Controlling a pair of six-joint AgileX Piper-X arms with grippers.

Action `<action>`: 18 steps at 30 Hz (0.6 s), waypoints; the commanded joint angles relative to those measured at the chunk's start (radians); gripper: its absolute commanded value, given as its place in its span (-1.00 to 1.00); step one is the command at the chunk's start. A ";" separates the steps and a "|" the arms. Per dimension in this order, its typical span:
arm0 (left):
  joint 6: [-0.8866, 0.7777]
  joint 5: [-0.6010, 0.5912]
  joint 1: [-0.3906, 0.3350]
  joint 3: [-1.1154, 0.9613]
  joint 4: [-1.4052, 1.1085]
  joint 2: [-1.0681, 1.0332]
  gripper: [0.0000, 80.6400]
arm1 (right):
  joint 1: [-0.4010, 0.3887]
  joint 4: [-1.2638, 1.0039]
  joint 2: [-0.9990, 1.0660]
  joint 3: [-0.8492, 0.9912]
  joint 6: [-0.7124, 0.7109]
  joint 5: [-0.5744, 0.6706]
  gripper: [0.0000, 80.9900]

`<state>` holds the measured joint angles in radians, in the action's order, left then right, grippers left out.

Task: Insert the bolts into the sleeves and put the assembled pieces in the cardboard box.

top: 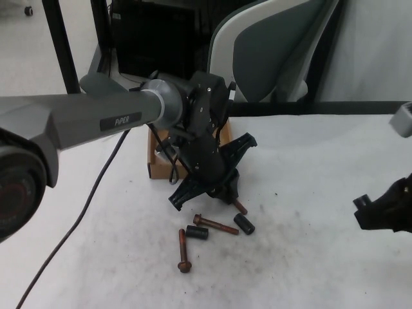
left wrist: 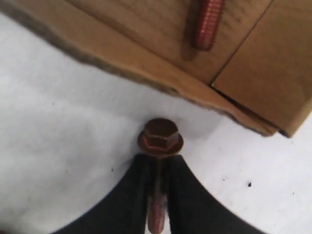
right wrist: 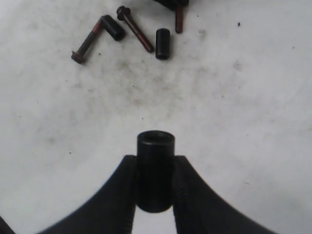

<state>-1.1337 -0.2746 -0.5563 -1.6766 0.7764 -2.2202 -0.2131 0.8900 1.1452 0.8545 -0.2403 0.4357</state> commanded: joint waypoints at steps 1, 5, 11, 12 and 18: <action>0.010 0.085 0.005 0.004 -0.017 -0.025 -0.98 | 0.004 -0.042 -0.127 -0.053 0.014 0.033 -0.99; 0.066 0.089 0.005 0.004 -0.017 -0.025 -0.98 | 0.004 -0.050 -0.242 -0.117 0.031 0.117 -0.99; 0.250 0.118 -0.014 0.004 -0.017 0.007 -0.98 | 0.004 -0.050 -0.340 -0.217 0.040 0.139 -0.99; 0.271 0.124 -0.016 0.004 -0.017 0.013 -0.98 | 0.004 -0.054 -0.346 -0.230 0.040 0.159 -0.99; 0.399 0.125 -0.017 0.004 -0.017 0.067 -0.98 | 0.004 -0.106 -0.352 -0.287 0.040 0.306 -0.99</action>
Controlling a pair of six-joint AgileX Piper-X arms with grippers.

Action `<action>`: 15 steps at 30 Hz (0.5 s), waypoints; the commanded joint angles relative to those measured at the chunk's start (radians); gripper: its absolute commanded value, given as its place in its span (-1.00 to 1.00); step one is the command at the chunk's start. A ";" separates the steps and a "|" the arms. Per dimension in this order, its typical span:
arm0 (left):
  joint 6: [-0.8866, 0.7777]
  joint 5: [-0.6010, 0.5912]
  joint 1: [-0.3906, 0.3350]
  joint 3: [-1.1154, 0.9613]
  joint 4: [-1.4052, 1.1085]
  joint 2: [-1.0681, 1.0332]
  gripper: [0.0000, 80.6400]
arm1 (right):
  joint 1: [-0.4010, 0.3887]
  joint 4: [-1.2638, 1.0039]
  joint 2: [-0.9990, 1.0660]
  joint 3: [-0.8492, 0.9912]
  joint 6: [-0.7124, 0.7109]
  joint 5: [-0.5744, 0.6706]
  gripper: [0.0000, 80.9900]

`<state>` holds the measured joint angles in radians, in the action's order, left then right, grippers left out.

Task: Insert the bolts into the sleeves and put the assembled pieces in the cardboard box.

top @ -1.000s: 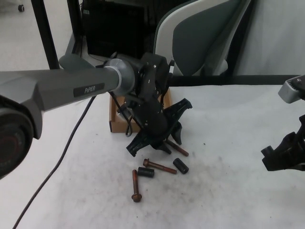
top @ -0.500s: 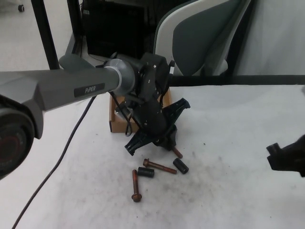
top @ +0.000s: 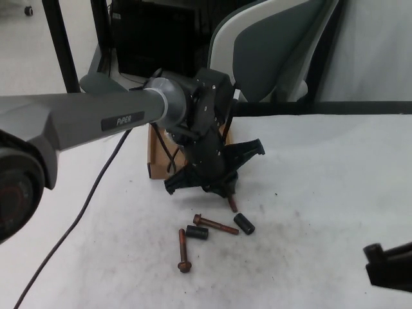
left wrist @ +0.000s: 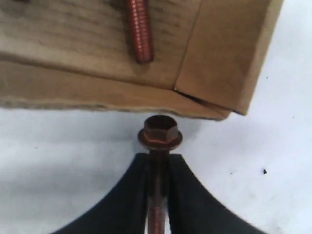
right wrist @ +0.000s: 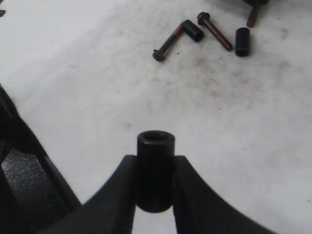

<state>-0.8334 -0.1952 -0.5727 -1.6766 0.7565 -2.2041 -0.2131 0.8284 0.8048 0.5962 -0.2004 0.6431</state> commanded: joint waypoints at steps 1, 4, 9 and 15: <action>0.116 0.050 0.000 0.006 0.003 0.059 -0.98 | 0.004 -0.049 -0.012 -0.031 0.000 0.102 -0.99; 0.156 0.068 0.000 0.006 0.007 0.086 -0.98 | 0.004 -0.059 -0.012 -0.031 0.000 0.113 -0.99; 0.245 0.075 0.000 0.006 0.010 0.133 -0.98 | 0.002 -0.063 -0.012 -0.031 0.000 0.158 -0.99; 0.319 0.075 -0.010 0.045 -0.001 0.205 -0.98 | -0.027 -0.063 -0.012 -0.031 0.000 0.182 -0.99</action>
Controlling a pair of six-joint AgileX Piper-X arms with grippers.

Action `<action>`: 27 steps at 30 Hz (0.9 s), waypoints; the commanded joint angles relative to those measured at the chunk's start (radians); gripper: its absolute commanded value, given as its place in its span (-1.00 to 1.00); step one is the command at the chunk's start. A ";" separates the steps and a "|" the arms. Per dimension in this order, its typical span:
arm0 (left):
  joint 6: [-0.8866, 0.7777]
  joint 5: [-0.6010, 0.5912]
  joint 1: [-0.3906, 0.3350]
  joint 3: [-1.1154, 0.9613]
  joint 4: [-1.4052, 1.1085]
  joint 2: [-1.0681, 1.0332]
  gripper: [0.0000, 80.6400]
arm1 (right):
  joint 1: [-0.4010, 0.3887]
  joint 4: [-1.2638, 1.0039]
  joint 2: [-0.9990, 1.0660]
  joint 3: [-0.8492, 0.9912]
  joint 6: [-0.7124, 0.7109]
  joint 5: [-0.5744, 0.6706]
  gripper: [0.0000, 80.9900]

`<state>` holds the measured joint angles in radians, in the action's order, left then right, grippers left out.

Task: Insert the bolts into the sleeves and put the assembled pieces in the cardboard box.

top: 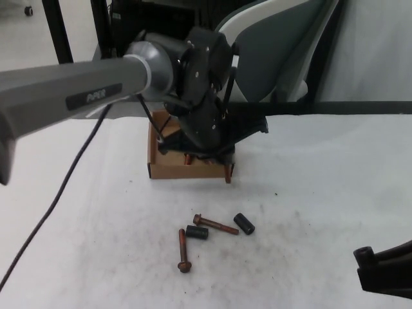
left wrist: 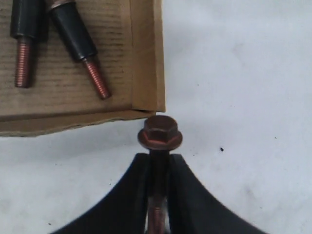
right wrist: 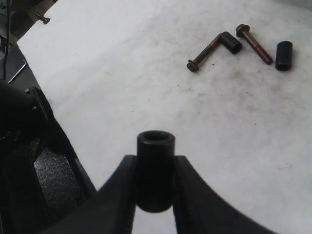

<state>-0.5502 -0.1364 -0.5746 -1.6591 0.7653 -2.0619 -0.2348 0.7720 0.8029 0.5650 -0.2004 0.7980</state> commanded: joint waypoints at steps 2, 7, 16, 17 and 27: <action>0.035 0.016 -0.008 0.076 -0.032 0.103 -0.98 | -0.019 -0.006 -0.010 0.000 0.000 0.031 -0.99; 0.071 0.002 -0.010 0.239 -0.139 0.232 -0.98 | -0.057 -0.026 -0.010 -0.005 0.000 0.031 -0.99; 0.111 -0.111 -0.010 0.615 -0.471 0.556 -0.98 | -0.131 -0.226 -0.010 -0.071 0.141 -0.001 -0.99; 0.117 -0.129 -0.010 0.649 -0.504 0.590 -0.98 | -0.141 -0.249 -0.010 -0.079 0.153 -0.008 -0.99; 0.147 -0.343 -0.010 1.040 -0.854 0.979 -0.98 | -0.335 -0.514 -0.010 -0.152 0.334 -0.160 -0.99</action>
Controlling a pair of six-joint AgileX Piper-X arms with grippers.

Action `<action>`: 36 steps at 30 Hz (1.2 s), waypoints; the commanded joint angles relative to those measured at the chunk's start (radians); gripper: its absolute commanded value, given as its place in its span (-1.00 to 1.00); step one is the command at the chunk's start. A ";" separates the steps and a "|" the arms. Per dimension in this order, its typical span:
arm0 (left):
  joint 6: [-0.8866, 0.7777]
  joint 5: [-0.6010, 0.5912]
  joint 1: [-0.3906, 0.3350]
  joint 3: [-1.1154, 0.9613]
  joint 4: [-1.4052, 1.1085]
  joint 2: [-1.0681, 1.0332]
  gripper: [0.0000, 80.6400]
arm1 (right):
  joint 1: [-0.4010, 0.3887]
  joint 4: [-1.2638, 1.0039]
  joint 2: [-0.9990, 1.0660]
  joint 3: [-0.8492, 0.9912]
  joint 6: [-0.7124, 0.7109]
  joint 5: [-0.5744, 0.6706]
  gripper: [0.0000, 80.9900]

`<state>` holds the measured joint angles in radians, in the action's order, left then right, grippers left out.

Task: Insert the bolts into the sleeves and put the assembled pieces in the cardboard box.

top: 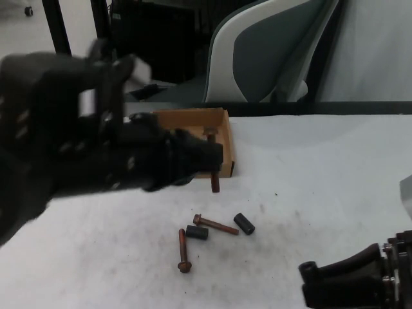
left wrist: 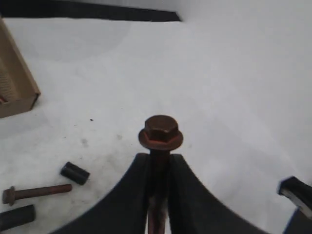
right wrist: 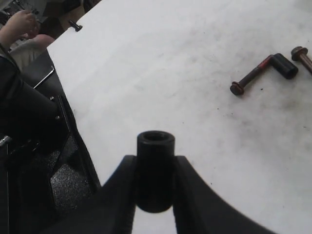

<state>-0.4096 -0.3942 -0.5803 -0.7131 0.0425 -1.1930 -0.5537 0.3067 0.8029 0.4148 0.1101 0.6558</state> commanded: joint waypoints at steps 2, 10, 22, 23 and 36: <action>-0.022 -0.134 -0.004 0.163 -0.198 0.186 -0.98 | -0.069 -0.127 -0.010 -0.016 0.073 -0.072 -0.99; -0.054 -0.253 0.000 0.324 -0.371 0.406 -0.98 | -0.225 -0.301 0.057 -0.026 0.109 -0.173 -0.99; 0.183 -0.333 0.001 0.339 -0.377 0.427 -0.98 | -0.244 -0.538 0.289 -0.001 0.060 -0.173 -0.99; 0.187 -0.333 0.001 0.339 -0.377 0.427 -0.98 | -0.244 -0.538 0.294 0.004 0.050 -0.173 -0.99; 0.288 -0.333 0.001 0.339 -0.377 0.360 -0.98 | -0.244 -0.647 0.294 0.008 0.024 -0.176 -0.99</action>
<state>-0.1616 -0.6981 -0.5803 -0.3743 -0.2919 -0.8284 -0.7949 -0.2899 1.0991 0.4053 0.1424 0.4792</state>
